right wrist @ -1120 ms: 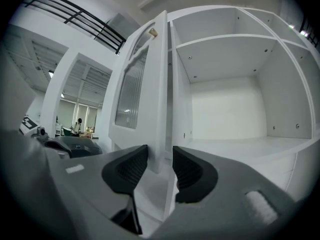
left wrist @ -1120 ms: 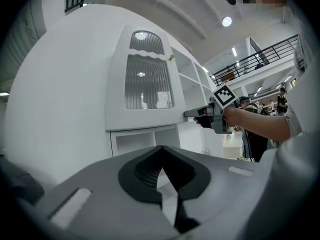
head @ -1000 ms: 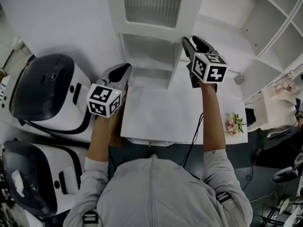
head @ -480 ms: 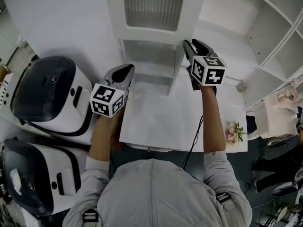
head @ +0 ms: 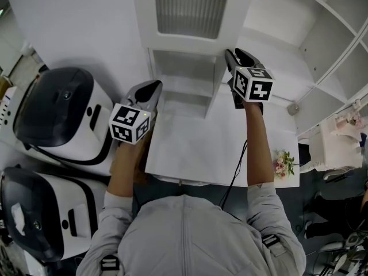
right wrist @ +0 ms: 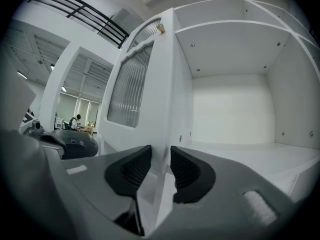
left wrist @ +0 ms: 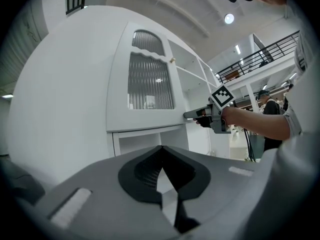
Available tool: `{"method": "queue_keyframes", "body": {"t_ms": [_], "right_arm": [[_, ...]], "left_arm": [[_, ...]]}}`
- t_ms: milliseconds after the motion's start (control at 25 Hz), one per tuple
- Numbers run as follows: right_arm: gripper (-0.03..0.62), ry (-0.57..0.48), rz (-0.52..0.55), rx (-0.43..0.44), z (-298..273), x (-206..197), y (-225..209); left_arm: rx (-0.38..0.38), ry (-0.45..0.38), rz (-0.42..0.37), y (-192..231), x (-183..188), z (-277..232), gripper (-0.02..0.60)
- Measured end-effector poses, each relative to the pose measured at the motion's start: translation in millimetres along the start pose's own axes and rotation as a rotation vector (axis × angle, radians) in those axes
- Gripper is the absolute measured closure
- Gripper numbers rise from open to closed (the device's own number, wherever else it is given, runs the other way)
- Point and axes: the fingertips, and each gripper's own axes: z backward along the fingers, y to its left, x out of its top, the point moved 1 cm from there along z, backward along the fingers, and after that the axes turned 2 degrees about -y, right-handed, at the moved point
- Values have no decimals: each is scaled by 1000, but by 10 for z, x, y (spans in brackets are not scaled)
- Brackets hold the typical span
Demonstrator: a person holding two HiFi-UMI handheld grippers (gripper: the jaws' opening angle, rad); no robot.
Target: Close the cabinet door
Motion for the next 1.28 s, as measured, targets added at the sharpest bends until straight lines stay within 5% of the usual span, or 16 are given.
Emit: {"method": "queue_keyframes", "body": {"t_ms": [520, 1280], "right_arm": [[480, 5, -120, -125, 453, -70, 167], [540, 23, -25, -270, 2304, -271, 1798]], "left_arm": [[-51, 11, 16, 56, -9, 639, 563], [-198, -66, -73, -219, 100, 1946, 563]]}}
